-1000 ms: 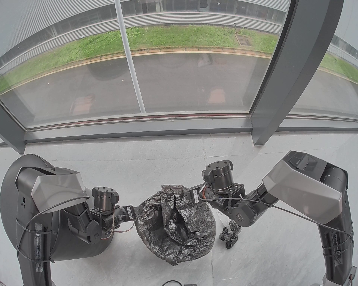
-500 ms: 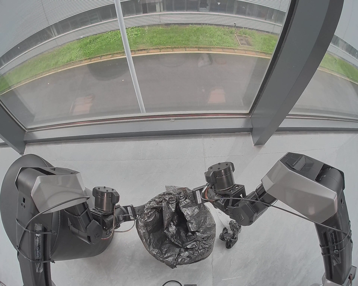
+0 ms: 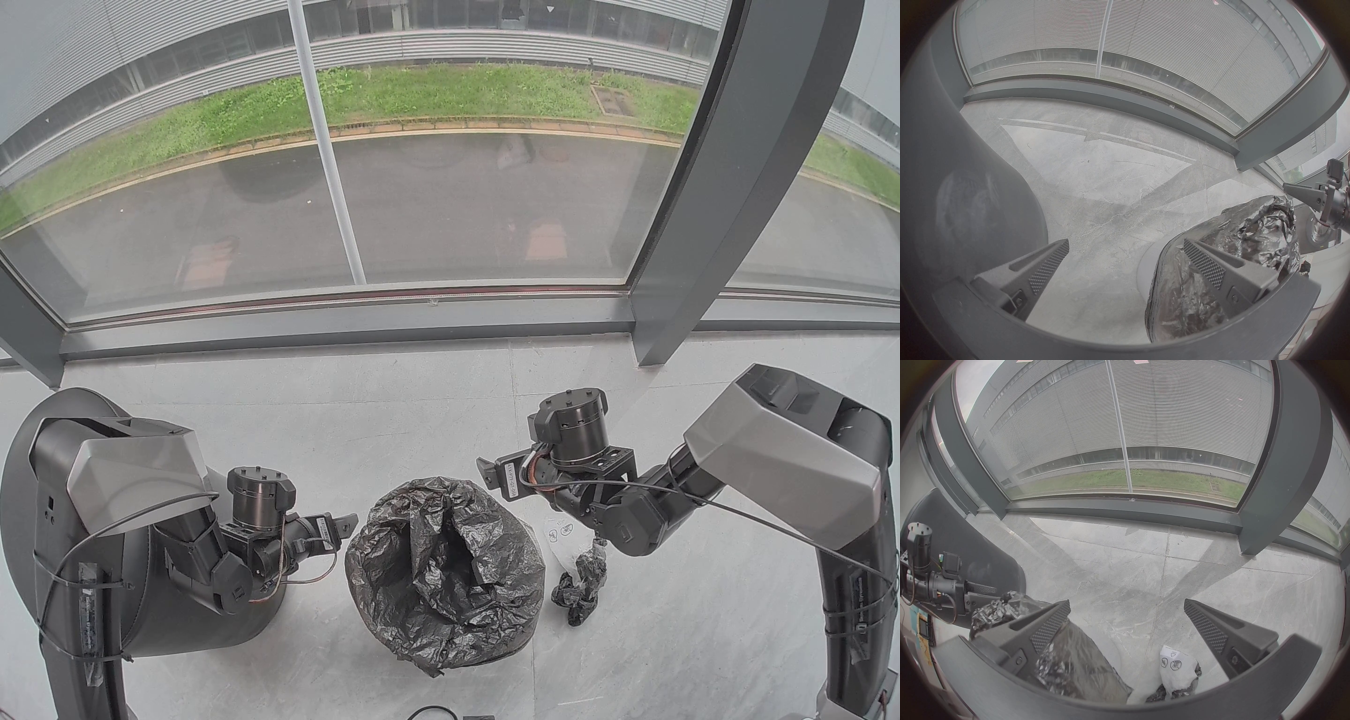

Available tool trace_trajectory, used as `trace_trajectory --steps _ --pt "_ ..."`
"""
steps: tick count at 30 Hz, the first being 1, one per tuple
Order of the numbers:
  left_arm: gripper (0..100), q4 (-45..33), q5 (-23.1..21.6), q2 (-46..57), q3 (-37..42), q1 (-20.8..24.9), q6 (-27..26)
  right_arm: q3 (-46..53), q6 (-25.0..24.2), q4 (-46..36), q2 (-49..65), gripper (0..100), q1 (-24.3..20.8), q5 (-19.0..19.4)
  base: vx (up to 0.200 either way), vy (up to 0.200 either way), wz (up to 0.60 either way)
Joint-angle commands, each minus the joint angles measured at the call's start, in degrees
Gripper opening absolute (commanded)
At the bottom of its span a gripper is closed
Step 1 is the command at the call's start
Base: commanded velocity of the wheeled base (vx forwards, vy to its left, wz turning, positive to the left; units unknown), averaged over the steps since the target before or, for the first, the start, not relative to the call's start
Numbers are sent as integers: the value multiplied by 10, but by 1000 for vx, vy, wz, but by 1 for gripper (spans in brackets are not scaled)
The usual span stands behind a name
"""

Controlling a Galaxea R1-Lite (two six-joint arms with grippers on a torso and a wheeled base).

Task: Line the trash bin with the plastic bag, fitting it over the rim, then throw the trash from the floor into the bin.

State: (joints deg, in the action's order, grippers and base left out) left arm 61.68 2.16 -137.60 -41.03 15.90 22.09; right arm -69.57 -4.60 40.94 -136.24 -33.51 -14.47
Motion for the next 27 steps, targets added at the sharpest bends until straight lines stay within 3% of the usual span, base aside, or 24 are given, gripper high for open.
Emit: trace_trajectory --steps 1,11,19,27 --pt "100 2 0 41 28 0 1 64 0 -3 71 100 -17 4 0 0 0" --pt "100 3 -2 97 90 7 1 137 0 2 76 100 -76 5 0 0 0" --pt "100 5 -6 117 131 29 -1 123 0 4 48 100 -80 1 0 0 0" --pt "100 87 -5 111 183 71 -3 116 0 6 18 100 -74 0 0 0 0"
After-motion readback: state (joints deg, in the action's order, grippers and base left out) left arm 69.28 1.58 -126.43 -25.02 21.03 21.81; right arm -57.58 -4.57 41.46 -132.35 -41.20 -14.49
